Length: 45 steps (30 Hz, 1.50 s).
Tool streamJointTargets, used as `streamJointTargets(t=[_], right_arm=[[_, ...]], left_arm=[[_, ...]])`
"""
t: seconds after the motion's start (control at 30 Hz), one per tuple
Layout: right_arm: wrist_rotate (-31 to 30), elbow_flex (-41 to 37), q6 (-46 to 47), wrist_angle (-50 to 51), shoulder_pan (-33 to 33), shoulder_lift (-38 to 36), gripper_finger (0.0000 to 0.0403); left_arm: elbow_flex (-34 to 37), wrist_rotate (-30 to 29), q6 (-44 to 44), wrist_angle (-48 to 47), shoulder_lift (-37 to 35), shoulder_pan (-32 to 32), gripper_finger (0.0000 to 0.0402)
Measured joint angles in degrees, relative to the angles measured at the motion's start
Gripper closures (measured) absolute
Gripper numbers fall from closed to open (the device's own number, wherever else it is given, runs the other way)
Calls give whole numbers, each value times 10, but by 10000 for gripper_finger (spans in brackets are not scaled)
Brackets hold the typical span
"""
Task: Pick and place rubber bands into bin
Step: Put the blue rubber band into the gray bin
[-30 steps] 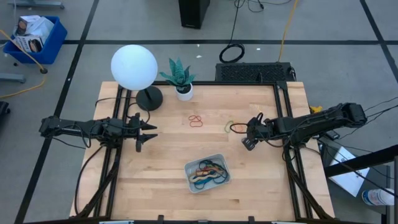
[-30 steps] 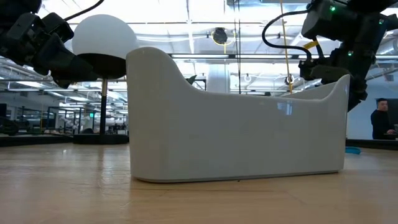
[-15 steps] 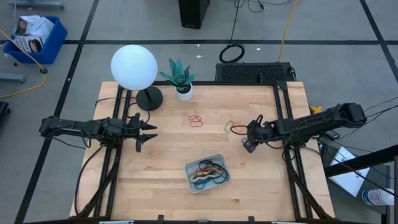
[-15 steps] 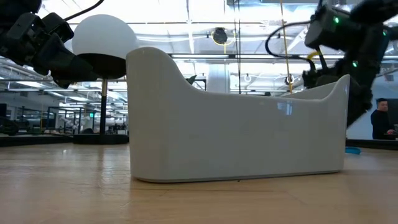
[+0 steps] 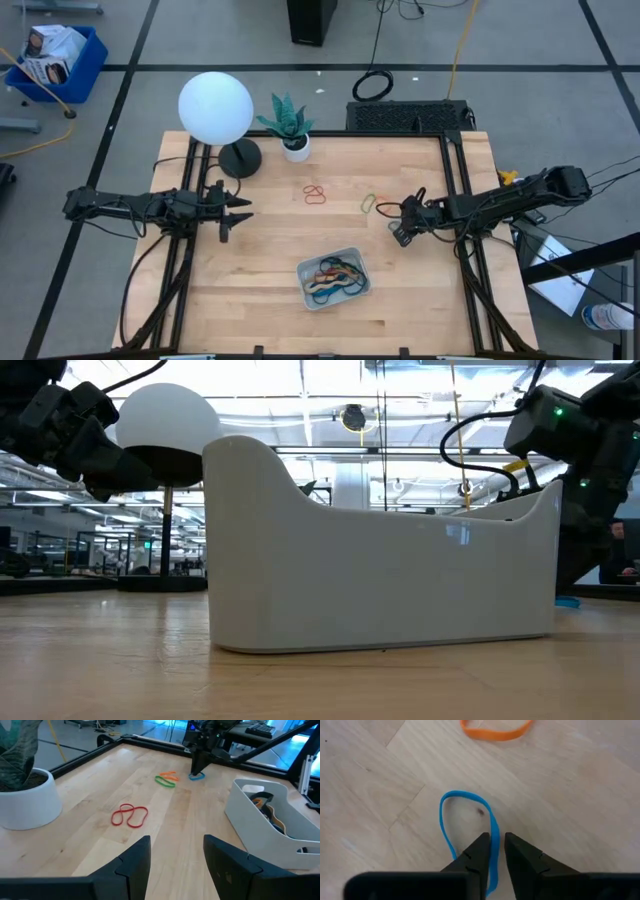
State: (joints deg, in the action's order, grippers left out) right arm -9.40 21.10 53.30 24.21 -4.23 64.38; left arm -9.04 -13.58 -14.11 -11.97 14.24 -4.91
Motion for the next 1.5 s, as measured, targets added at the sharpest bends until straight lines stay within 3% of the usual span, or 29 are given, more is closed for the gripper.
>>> streamJointTargets(t=[0.17,0.37,0.53,0.77,1.0,1.07,1.17,1.3,1.5], right_arm=[[-2,-1,-2,-2,0,0,396],[-11,-1,-2,-11,0,1,400],[-9,-5,-19,-85,0,-15,401],[-6,-5,-75,-303,0,-72,402],[-30,-3,-157,-618,0,-118,402],[-39,12,-184,-650,0,-127,402],[-30,62,-226,-601,0,-133,403],[-8,173,-274,-456,0,-120,403],[23,347,-340,-268,0,-50,403]], left_arm=[[0,0,0,0,0,0,213],[0,0,0,0,0,0,213],[0,0,-1,0,0,0,213],[0,0,-1,0,0,0,213],[0,0,1,0,0,0,213],[0,0,0,0,0,0,213],[0,0,0,0,0,0,213],[0,0,3,0,0,0,213],[0,0,3,0,0,0,213]])
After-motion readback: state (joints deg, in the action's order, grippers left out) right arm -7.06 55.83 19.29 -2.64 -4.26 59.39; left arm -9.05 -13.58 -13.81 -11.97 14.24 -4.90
